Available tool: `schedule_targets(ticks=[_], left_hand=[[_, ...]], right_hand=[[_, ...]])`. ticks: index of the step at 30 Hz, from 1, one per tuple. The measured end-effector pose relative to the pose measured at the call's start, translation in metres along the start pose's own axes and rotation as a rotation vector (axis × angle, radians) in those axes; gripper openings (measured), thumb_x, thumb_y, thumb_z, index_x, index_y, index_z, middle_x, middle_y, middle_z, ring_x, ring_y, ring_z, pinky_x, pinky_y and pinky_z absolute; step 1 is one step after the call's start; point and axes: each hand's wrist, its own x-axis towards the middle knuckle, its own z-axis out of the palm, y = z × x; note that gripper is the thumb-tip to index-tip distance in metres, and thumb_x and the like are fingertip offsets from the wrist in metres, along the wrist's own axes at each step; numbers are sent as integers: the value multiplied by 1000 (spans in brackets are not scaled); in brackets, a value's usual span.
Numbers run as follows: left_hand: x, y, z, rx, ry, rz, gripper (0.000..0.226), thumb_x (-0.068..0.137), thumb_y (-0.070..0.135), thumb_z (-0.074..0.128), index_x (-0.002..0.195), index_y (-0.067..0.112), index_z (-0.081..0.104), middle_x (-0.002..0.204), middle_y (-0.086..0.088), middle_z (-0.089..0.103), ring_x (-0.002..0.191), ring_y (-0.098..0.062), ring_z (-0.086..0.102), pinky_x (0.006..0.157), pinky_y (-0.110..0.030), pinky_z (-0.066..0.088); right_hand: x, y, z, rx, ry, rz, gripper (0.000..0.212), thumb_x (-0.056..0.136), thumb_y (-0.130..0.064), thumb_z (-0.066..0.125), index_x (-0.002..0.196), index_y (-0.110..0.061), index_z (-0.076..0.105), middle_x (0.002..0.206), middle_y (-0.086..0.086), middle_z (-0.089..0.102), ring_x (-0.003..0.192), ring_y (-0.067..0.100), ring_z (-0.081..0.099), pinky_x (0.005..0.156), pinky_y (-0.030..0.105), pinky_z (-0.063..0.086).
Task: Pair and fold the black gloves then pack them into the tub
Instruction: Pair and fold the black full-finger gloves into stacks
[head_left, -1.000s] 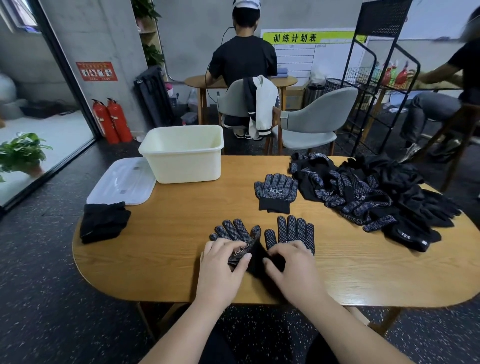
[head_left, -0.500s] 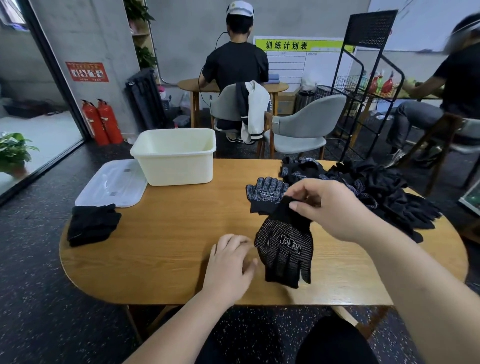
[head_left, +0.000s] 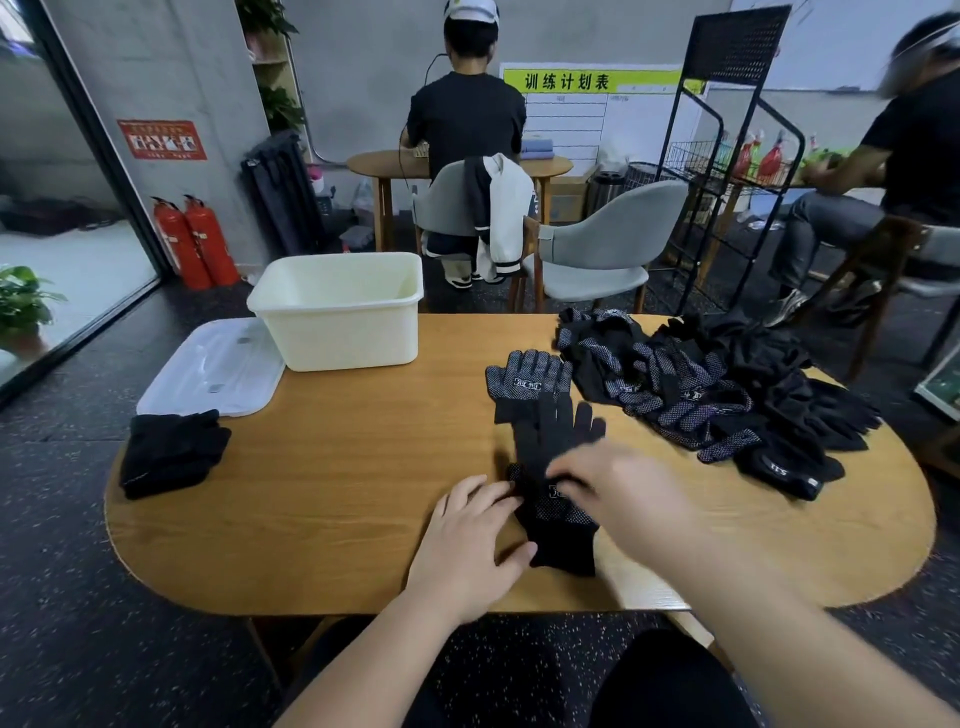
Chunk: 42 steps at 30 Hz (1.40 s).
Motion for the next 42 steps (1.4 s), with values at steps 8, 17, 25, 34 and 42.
schedule_targets(ticks=[8, 17, 25, 34, 42], left_hand=[[-2, 5, -5, -29, -26, -16, 74, 95, 76, 43, 158, 37, 43, 163, 29, 25, 155, -1, 3, 129, -38, 15], [-1, 6, -5, -27, -22, -40, 81, 91, 83, 44, 158, 37, 40, 162, 30, 26, 155, -2, 4, 130, -37, 15], [-3, 6, -7, -14, -37, -26, 86, 89, 83, 45, 161, 36, 37, 164, 27, 23, 154, -3, 5, 131, -36, 11], [-3, 8, -8, -68, -5, -52, 92, 84, 81, 59, 159, 36, 32, 162, 23, 28, 153, -2, 10, 130, -35, 17], [-4, 8, -8, -59, 4, -22, 88, 85, 80, 58, 160, 44, 29, 161, 25, 29, 153, -2, 10, 129, -35, 17]], right_hand=[[-36, 10, 71, 8, 160, 14, 23, 82, -18, 86, 101, -28, 79, 94, -16, 71, 86, 14, 66, 61, 27, 57], [-48, 4, 59, -119, 281, -97, 33, 83, 2, 78, 112, -13, 75, 102, 0, 64, 90, 22, 58, 62, 35, 56], [-65, 0, 86, -18, 253, -65, 34, 79, 5, 84, 106, -13, 76, 98, -1, 65, 82, 20, 58, 65, 31, 53], [-77, 1, 89, 28, 186, -79, 33, 83, -2, 85, 110, -18, 75, 113, -5, 69, 103, 18, 64, 79, 29, 58], [-74, -2, 86, 67, 137, -75, 32, 83, -1, 81, 110, -18, 75, 117, -5, 71, 111, 18, 65, 84, 32, 60]])
